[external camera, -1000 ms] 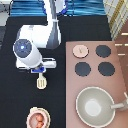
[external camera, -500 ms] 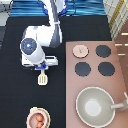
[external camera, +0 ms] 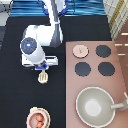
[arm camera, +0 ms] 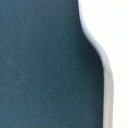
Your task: Take the lid off the pot, put the pot on the plate, and use the tool to push the pot to the front of the table.
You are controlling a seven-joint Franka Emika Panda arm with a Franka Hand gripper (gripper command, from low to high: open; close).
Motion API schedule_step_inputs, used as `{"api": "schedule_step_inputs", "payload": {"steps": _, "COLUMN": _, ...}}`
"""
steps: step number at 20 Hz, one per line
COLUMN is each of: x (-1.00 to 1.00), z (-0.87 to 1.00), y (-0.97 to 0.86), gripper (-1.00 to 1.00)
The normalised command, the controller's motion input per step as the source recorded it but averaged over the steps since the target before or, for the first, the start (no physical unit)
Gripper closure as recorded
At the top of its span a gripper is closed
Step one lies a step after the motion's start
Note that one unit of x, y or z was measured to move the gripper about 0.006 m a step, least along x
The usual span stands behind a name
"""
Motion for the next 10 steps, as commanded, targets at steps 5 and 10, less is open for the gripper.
{"api": "schedule_step_inputs", "payload": {"steps": 5, "x": -0.09, "z": 1.00, "y": 0.12, "gripper": -1.00}}
{"api": "schedule_step_inputs", "payload": {"steps": 10, "x": 0.16, "z": 0.99, "y": 0.00, "gripper": -1.00}}
